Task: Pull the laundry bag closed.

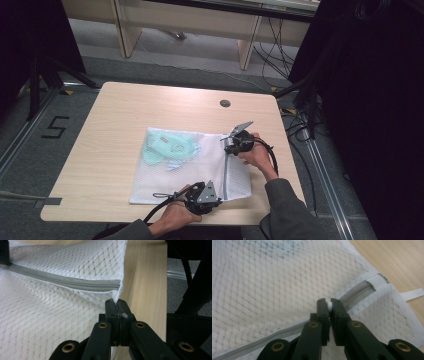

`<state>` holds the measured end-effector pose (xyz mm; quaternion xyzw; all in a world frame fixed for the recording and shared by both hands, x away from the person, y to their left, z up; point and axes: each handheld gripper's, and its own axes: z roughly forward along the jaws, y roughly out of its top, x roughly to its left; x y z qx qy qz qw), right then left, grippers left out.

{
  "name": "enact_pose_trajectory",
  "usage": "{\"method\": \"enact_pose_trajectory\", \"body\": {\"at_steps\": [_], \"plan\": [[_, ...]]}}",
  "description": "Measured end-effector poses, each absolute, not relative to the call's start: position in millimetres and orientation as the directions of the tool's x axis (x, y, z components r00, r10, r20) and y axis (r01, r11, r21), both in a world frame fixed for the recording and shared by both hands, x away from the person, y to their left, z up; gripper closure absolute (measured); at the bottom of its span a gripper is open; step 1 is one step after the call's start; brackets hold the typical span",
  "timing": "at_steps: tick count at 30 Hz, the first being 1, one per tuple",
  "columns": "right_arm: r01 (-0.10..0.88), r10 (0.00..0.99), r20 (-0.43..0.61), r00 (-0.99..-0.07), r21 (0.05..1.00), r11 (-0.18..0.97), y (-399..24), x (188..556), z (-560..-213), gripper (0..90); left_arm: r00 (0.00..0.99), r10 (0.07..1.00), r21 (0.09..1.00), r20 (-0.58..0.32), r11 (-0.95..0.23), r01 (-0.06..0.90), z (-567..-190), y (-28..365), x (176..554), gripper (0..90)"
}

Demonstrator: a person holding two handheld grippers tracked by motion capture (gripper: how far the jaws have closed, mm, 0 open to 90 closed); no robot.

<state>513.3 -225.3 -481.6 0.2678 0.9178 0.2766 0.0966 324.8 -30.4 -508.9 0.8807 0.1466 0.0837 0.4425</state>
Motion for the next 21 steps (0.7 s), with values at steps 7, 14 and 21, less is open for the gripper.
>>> {"method": "enact_pose_trajectory", "body": {"at_steps": [7, 14, 21], "plan": [[0.424, 0.535, -0.035, -0.844, 0.566, 0.707, -225.9, 516.3, -483.0, 86.3, 0.942, 0.335, 0.808, 0.002, -0.555, 0.196, -508.4, -30.5, 323.5, 89.0], [0.441, 0.553, -0.037, -0.833, 0.558, 0.702, -225.5, 520.9, -484.2, 86.3, 0.945, 0.328, 0.806, -0.005, -0.558, 0.197, -510.5, -32.9, 320.5, 89.0], [0.434, 0.551, -0.052, -0.833, 0.556, 0.709, -226.3, 527.0, -483.1, 86.2, 0.944, 0.331, 0.809, -0.008, -0.553, 0.201, -509.8, -32.4, 320.5, 89.0]]}}
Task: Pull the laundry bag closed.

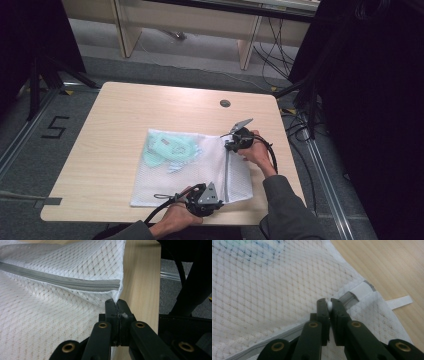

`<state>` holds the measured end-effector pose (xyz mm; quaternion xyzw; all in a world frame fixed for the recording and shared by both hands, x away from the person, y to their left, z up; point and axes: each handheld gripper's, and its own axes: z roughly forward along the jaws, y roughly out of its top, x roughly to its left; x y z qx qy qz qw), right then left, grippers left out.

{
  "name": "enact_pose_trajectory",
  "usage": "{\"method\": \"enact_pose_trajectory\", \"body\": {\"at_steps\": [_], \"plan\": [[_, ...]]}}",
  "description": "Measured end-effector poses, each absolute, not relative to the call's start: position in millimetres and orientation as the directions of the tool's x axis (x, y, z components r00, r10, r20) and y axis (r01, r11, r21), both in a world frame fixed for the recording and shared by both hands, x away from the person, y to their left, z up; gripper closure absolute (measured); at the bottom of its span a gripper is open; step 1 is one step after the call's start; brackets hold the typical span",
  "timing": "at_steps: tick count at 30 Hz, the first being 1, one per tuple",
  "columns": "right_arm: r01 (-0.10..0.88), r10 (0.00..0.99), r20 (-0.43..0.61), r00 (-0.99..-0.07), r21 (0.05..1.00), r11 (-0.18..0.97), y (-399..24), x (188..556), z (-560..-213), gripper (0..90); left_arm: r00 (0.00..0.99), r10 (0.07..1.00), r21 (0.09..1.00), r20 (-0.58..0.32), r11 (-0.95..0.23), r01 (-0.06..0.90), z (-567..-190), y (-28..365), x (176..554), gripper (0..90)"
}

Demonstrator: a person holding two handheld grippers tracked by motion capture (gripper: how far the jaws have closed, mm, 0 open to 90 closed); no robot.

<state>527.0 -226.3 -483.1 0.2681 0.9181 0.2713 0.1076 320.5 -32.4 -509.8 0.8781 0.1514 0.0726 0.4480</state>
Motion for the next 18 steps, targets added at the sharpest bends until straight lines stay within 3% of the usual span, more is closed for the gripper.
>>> {"method": "enact_pose_trajectory", "body": {"at_steps": [18], "plan": [[0.452, 0.587, -0.047, -0.808, 0.589, 0.669, -229.4, 538.7, -486.0, 86.2, 0.943, 0.330, 0.811, -0.026, -0.545, 0.213, -510.2, -33.3, 319.5, 89.0]]}}
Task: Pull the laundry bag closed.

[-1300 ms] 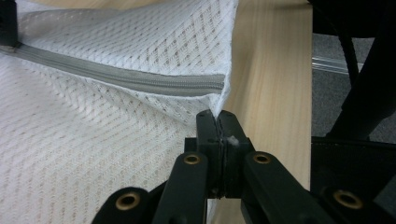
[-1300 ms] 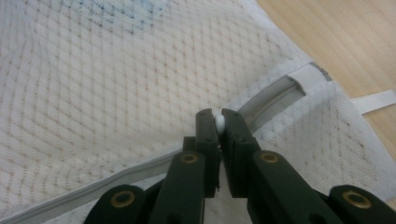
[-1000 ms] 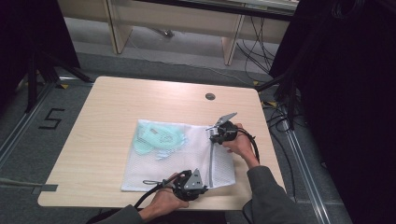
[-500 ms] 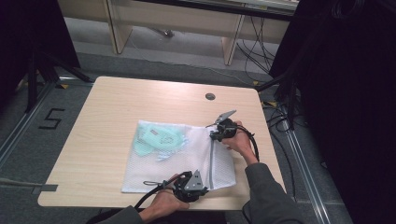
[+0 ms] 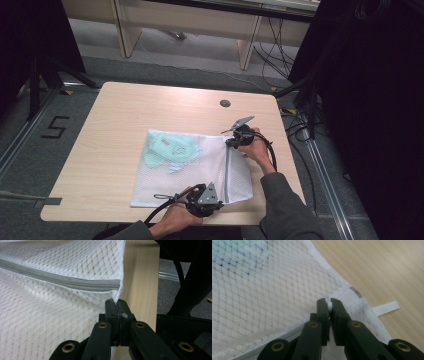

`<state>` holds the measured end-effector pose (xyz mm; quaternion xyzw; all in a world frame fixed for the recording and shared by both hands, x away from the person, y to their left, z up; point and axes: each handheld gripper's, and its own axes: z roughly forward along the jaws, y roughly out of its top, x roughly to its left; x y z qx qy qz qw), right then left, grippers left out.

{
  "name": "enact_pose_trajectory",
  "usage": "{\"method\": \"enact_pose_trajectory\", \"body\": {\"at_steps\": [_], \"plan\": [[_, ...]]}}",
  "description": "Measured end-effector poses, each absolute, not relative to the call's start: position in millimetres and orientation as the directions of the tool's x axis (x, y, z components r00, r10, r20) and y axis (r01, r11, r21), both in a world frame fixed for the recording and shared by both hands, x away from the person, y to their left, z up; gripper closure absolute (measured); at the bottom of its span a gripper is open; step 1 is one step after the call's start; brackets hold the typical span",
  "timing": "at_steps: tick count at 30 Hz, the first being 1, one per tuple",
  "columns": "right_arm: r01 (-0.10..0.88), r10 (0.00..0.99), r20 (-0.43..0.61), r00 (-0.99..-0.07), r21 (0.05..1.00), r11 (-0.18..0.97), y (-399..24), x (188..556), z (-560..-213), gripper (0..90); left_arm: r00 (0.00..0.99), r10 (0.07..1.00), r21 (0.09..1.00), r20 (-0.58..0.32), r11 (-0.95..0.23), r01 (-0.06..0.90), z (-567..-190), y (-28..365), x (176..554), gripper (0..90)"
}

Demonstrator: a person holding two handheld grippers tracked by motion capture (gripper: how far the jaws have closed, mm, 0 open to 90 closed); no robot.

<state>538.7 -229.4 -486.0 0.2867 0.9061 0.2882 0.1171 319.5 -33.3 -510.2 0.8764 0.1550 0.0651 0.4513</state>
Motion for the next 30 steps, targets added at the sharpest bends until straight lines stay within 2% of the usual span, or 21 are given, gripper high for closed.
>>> {"method": "enact_pose_trajectory", "body": {"at_steps": [9, 11, 22, 30], "plan": [[0.474, 0.618, -0.058, -0.784, 0.586, 0.657, -228.9, 544.0, -485.7, 86.3, 0.945, 0.326, 0.803, -0.021, -0.557, 0.210, -510.0, -32.8, 318.1, 89.1], [0.456, 0.594, -0.060, -0.802, 0.581, 0.674, -229.6, 546.3, -484.7, 86.3, 0.946, 0.324, 0.805, -0.020, -0.556, 0.208, -509.4, -33.1, 318.0, 89.0], [0.451, 0.602, -0.068, -0.795, 0.598, 0.663, -227.8, 550.5, -486.8, 86.3, 0.945, 0.327, 0.808, -0.027, -0.550, 0.213, -507.6, -30.3, 321.5, 89.3], [0.478, 0.622, -0.056, -0.781, 0.587, 0.653, -229.8, 551.0, -483.9, 86.3, 0.949, 0.315, 0.798, -0.035, -0.562, 0.216, -508.6, -29.7, 322.7, 89.3]]}}
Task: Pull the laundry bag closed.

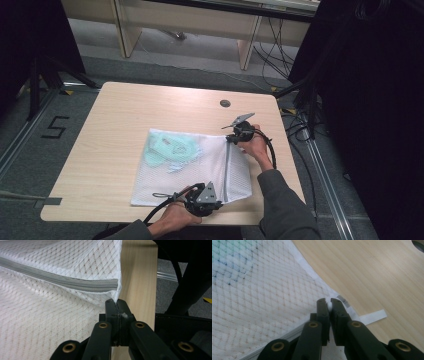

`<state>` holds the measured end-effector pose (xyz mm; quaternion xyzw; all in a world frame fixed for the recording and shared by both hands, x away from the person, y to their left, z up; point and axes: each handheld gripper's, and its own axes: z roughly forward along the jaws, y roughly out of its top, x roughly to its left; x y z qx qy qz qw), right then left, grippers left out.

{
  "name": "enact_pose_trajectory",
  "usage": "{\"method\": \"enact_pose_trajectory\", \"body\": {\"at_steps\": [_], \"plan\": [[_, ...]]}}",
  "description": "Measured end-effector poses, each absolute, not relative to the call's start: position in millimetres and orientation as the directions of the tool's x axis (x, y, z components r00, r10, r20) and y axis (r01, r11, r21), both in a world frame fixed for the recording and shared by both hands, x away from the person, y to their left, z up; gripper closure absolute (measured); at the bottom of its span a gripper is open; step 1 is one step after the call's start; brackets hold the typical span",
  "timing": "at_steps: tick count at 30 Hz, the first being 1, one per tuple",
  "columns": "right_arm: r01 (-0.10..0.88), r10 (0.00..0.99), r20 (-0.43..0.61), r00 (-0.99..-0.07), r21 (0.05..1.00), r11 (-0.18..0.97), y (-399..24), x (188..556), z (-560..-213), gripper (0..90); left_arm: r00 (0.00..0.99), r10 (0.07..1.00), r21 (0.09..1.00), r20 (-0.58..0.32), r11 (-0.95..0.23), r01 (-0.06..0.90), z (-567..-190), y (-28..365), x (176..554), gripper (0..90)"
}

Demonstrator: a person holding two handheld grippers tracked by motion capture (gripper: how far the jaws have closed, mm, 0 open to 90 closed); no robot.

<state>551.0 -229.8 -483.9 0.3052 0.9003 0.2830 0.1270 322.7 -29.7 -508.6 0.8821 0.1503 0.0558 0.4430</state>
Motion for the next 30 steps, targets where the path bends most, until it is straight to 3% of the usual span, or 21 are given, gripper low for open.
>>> {"method": "enact_pose_trajectory", "body": {"at_steps": [21, 23, 30], "plan": [[0.482, 0.640, -0.078, -0.764, 0.590, 0.648, -226.6, 550.0, -483.9, 86.0, 0.939, 0.340, 0.796, -0.060, -0.551, 0.251, -510.0, -28.3, 326.1, 88.3], [0.450, 0.620, -0.084, -0.781, 0.613, 0.649, -225.3, 551.5, -486.5, 85.9, 0.938, 0.341, 0.798, -0.064, -0.547, 0.253, -510.0, -28.6, 326.2, 88.0], [0.489, 0.648, -0.061, -0.759, 0.604, 0.629, -225.0, 550.5, -487.0, 83.3, 0.937, 0.345, 0.792, -0.055, -0.557, 0.252, -511.3, -29.2, 326.9, 87.7]]}}
